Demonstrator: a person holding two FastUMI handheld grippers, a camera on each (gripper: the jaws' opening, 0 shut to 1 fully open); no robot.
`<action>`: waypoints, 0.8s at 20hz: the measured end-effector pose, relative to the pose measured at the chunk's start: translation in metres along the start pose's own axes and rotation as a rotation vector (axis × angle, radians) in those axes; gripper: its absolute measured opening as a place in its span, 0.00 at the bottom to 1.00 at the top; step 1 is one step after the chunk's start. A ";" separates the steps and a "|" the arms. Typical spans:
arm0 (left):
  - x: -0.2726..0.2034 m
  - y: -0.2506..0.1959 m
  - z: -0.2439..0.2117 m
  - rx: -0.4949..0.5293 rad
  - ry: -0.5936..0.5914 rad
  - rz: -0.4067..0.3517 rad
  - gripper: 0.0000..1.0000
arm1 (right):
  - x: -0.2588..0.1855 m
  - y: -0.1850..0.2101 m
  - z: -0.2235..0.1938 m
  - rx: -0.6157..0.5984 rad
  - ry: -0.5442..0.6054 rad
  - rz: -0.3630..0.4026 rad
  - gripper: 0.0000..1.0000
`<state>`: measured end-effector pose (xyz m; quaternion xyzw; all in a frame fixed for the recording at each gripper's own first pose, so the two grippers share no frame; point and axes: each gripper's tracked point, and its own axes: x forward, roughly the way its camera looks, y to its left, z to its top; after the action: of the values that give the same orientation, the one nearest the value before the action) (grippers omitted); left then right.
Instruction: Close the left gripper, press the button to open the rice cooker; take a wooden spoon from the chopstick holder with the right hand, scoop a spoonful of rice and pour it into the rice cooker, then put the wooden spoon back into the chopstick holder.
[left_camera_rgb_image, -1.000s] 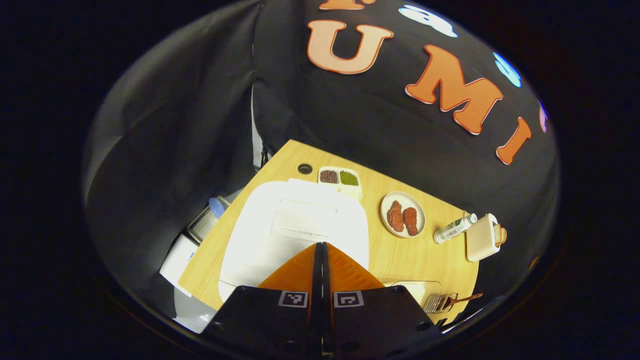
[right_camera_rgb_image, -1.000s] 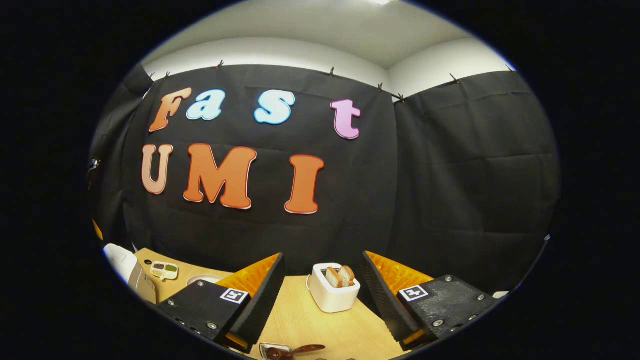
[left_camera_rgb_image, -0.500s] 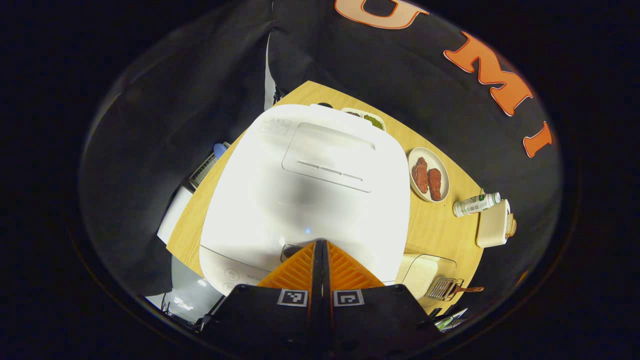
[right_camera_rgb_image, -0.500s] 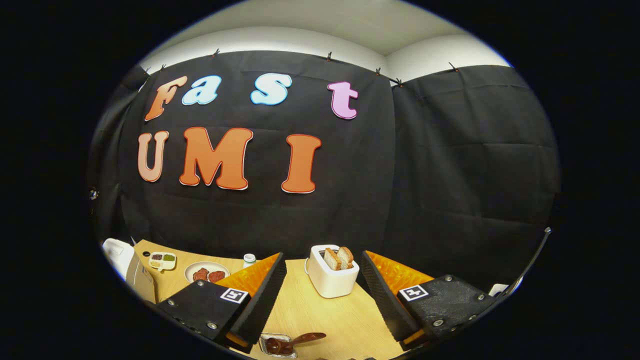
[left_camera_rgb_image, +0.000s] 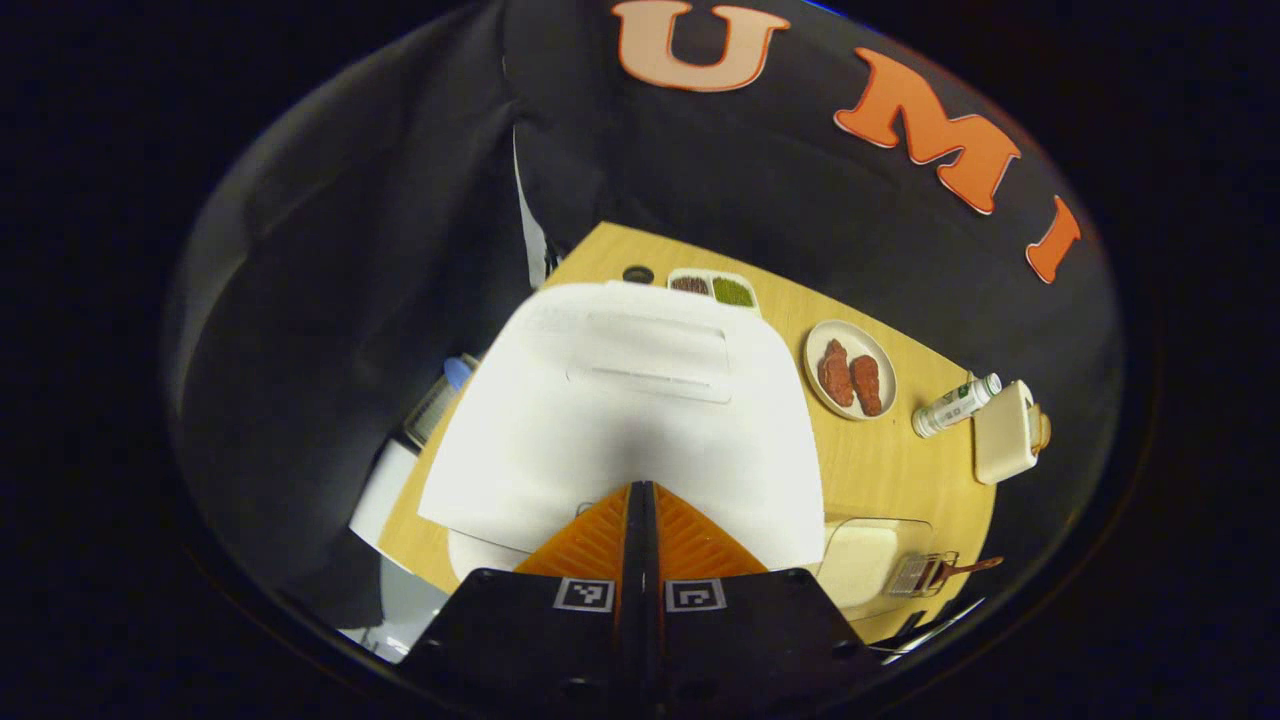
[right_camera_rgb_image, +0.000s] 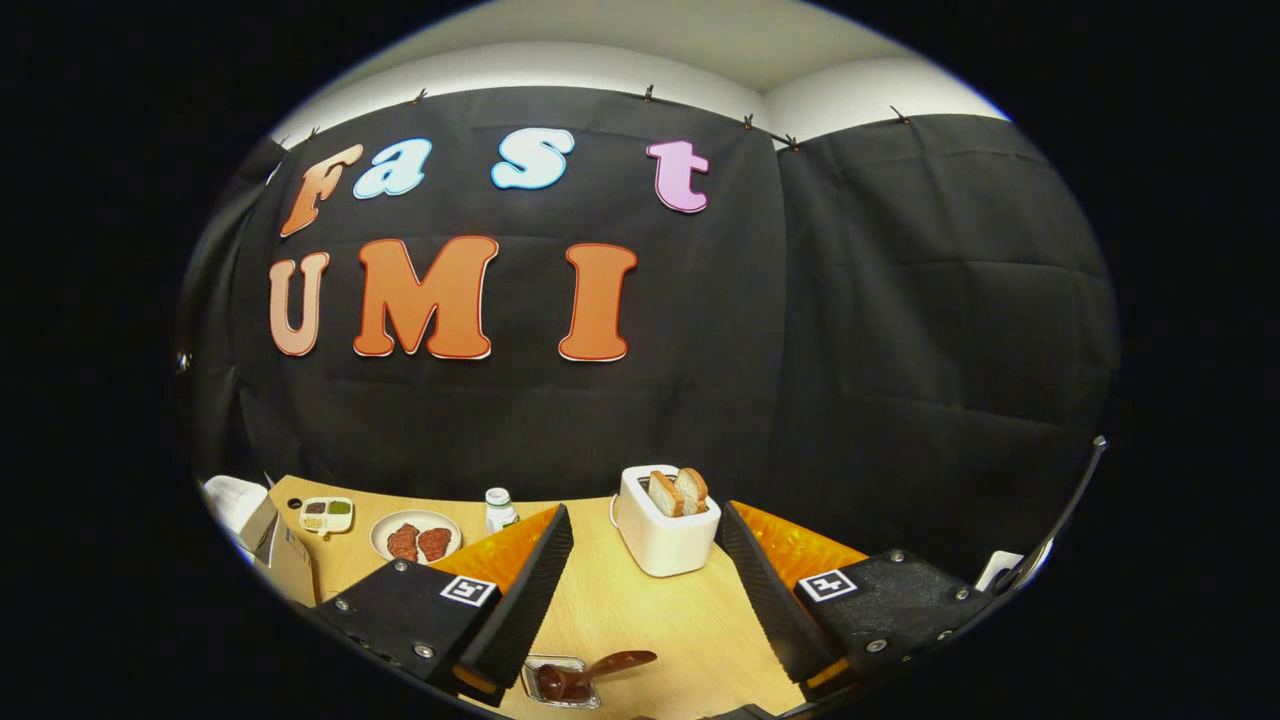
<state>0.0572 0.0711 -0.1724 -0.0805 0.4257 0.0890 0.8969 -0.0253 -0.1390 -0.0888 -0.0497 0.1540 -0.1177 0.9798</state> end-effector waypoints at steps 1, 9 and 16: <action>-0.006 0.000 0.016 0.020 -0.065 0.019 0.05 | 0.000 -0.001 -0.002 0.006 0.008 -0.003 0.94; -0.085 0.001 0.116 0.053 -0.534 0.083 0.05 | -0.008 -0.016 -0.044 0.046 0.116 -0.019 0.94; -0.150 -0.018 0.150 0.065 -0.777 0.042 0.05 | -0.012 -0.013 -0.093 0.037 0.239 0.005 0.95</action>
<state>0.0800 0.0727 0.0391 -0.0035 0.0585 0.1176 0.9913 -0.0683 -0.1542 -0.1712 -0.0166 0.2676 -0.1231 0.9555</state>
